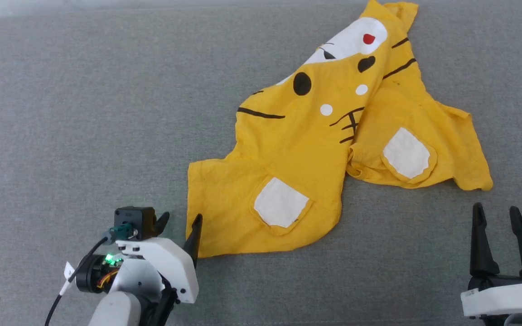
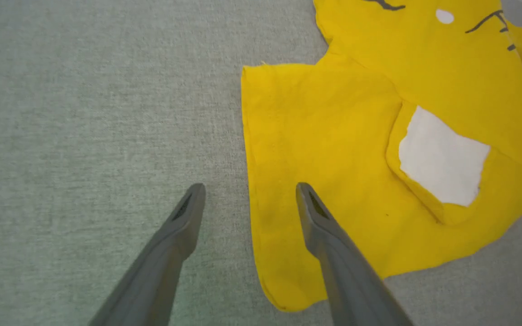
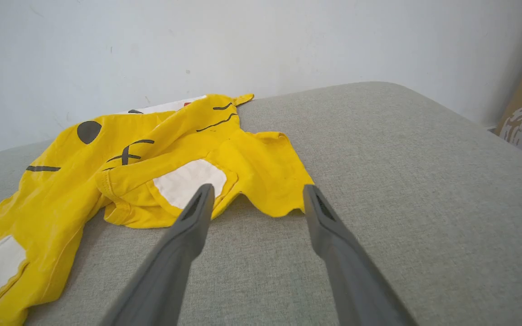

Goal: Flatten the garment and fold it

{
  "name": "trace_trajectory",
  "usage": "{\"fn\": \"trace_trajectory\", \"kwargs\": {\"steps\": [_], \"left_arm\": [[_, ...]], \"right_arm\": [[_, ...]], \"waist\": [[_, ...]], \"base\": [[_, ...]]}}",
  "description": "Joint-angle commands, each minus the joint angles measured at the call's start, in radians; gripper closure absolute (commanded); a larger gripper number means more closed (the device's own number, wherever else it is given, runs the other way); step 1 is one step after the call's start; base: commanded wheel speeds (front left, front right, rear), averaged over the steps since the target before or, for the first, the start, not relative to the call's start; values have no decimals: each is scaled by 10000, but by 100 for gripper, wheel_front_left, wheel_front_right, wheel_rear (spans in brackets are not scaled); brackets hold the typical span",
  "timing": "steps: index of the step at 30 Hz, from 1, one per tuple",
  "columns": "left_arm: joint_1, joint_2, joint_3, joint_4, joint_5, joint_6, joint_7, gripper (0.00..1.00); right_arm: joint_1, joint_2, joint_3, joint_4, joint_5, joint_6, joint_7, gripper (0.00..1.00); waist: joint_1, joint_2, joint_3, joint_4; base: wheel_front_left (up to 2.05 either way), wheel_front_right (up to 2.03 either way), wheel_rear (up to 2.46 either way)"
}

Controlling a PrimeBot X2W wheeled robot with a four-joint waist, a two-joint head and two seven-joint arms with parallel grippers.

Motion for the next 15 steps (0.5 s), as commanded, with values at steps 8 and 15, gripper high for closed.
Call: {"fn": "trace_trajectory", "kwargs": {"steps": [8, 15], "left_arm": [[-133, -7, -59, 303, -543, 33, 1294, 0], [-124, -171, -303, 960, -975, -41, 2140, 100]], "right_arm": [[-141, 22, 77, 15, 143, -17, -52, 0], [-157, 22, 105, 54, 129, -17, -52, 0]], "waist": [[-1, 0, 126, -243], [-1, 0, 98, -340]], "base": [[0, 0, 0], [0, 0, 0]]}}
